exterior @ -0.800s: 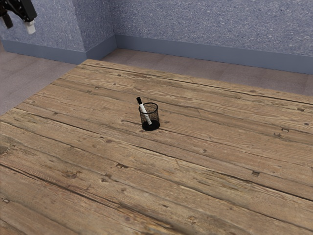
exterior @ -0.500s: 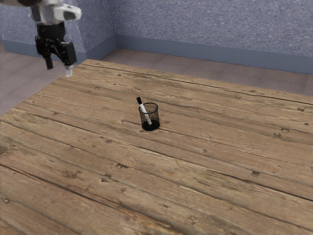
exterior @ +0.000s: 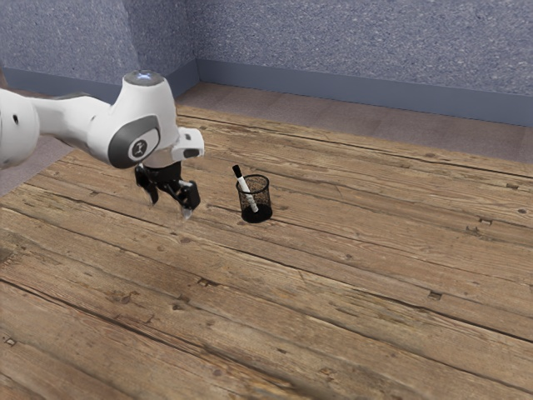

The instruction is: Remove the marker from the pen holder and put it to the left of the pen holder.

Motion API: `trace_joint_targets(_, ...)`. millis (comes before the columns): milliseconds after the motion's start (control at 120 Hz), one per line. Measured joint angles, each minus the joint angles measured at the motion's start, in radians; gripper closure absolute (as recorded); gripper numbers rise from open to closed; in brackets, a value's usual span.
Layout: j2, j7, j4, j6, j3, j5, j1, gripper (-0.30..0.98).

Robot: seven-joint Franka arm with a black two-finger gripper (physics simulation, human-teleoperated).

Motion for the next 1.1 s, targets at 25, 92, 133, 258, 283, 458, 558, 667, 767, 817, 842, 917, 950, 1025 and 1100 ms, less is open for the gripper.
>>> trace_joint_targets(25, -0.018, -0.025, -0.016, 0.029, -0.011, -0.011, 0.0, 0.0)
trace_joint_targets(92, -0.043, -0.09, -0.052, 0.119, -0.033, -0.034, -0.012, 0.0)
trace_joint_targets(133, -0.024, -0.124, -0.058, 0.186, -0.039, -0.042, -0.016, 0.01)
trace_joint_targets(258, 0.058, -0.201, -0.024, 0.336, -0.036, -0.054, -0.014, 0.05)
trace_joint_targets(283, 0.079, -0.211, -0.004, 0.356, -0.034, -0.055, -0.014, 0.07)
trace_joint_targets(458, 0.198, -0.252, 0.11, 0.447, -0.032, -0.056, -0.012, 0.22)
trace_joint_targets(558, 0.254, -0.262, 0.178, 0.473, -0.032, -0.058, -0.01, 0.27)
trace_joint_targets(667, 0.304, -0.272, 0.234, 0.489, -0.032, -0.057, -0.009, 0.3)
trace_joint_targets(767, 0.327, -0.28, 0.254, 0.499, -0.032, -0.056, -0.008, 0.31)
trace_joint_targets(817, 0.335, -0.283, 0.259, 0.502, -0.031, -0.055, -0.004, 0.32)
trace_joint_targets(842, 0.344, -0.284, 0.27, 0.503, -0.026, -0.055, -0.004, 0.32)
trace_joint_targets(917, 0.377, -0.283, 0.31, 0.506, -0.015, -0.059, -0.003, 0.33)
trace_joint_targets(950, 0.386, -0.283, 0.323, 0.506, -0.013, -0.06, -0.004, 0.33)
trace_joint_targets(1025, 0.402, -0.282, 0.348, 0.508, -0.015, -0.059, -0.011, 0.33)
trace_joint_targets(1100, 0.425, -0.282, 0.374, 0.509, -0.019, -0.057, -0.015, 0.33)
